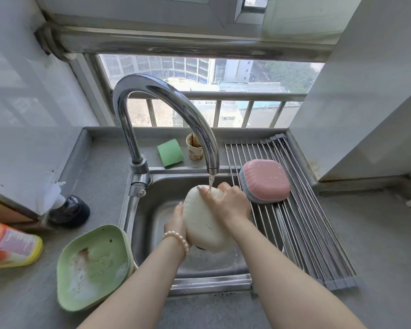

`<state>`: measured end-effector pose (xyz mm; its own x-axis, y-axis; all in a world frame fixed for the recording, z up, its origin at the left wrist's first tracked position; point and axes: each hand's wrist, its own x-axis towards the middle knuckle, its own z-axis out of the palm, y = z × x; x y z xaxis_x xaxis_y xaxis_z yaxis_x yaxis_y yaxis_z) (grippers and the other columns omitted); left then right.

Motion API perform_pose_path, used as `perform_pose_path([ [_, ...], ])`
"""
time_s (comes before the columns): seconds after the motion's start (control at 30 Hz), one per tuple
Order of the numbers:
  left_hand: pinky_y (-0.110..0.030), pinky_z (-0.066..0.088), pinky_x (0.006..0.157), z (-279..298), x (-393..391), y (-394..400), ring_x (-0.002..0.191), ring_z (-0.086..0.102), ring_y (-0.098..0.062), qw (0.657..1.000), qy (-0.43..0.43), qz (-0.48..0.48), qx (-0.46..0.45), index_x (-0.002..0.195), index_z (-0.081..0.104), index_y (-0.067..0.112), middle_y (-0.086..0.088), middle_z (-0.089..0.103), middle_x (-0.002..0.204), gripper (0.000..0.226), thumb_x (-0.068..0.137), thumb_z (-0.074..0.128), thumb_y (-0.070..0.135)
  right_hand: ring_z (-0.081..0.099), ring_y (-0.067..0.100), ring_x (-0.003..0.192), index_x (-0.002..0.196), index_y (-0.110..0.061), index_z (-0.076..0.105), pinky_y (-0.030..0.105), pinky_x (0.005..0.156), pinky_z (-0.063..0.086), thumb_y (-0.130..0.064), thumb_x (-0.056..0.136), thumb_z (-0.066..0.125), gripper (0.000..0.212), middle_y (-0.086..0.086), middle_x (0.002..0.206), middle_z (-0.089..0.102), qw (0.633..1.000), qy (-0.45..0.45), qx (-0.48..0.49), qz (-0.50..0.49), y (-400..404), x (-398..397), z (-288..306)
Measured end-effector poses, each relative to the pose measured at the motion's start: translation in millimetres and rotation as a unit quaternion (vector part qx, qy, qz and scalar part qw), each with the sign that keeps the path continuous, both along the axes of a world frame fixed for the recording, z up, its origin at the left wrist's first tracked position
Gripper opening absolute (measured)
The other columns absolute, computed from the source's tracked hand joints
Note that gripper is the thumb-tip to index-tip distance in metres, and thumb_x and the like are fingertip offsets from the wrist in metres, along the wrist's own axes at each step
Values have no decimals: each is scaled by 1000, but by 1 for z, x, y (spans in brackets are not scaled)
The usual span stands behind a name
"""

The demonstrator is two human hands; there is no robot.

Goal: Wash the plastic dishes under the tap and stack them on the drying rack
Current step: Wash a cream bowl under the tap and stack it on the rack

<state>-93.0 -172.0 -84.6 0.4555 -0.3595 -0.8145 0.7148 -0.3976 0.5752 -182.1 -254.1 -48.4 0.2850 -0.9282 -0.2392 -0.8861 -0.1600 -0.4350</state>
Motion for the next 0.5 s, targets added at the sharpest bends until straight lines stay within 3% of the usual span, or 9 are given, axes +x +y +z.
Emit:
perform_pose_path([
  [0.1,-35,41,92,14,1,0,112,55,-35,969,-211,-108,64,113,61,-3,-22,60,123,49,99,38,38,56,30,105,105,-18,63,35,83,41,-61,92,37,53,11,107,61,999,-16,-26,10,-3,0,3],
  [0.2,-33,35,86,24,-2,-4,115,52,-32,940,-299,-158,45,116,54,4,-18,57,125,52,100,29,46,56,28,109,112,-20,64,33,85,41,-52,95,39,44,10,114,63,998,13,-11,57,-6,6,5],
  [0.37,-32,40,71,31,10,-19,83,57,-27,924,-324,-202,35,84,57,10,-6,63,83,40,87,54,50,57,29,110,105,-17,66,33,84,42,-44,94,40,39,9,113,65,996,14,-14,91,-3,15,13],
  [0.43,-29,38,60,33,16,-23,65,50,-25,929,-319,-184,41,62,53,12,-3,54,61,41,81,64,46,58,29,107,101,-16,67,32,82,42,-40,94,42,36,10,109,67,996,-1,-8,86,-2,17,17],
  [0.5,-30,35,56,31,18,-25,58,41,-24,946,-291,-140,34,52,50,10,-5,46,53,42,76,71,38,59,30,104,95,-16,69,31,80,42,-37,93,45,32,11,104,68,997,-31,35,55,-5,19,18],
])
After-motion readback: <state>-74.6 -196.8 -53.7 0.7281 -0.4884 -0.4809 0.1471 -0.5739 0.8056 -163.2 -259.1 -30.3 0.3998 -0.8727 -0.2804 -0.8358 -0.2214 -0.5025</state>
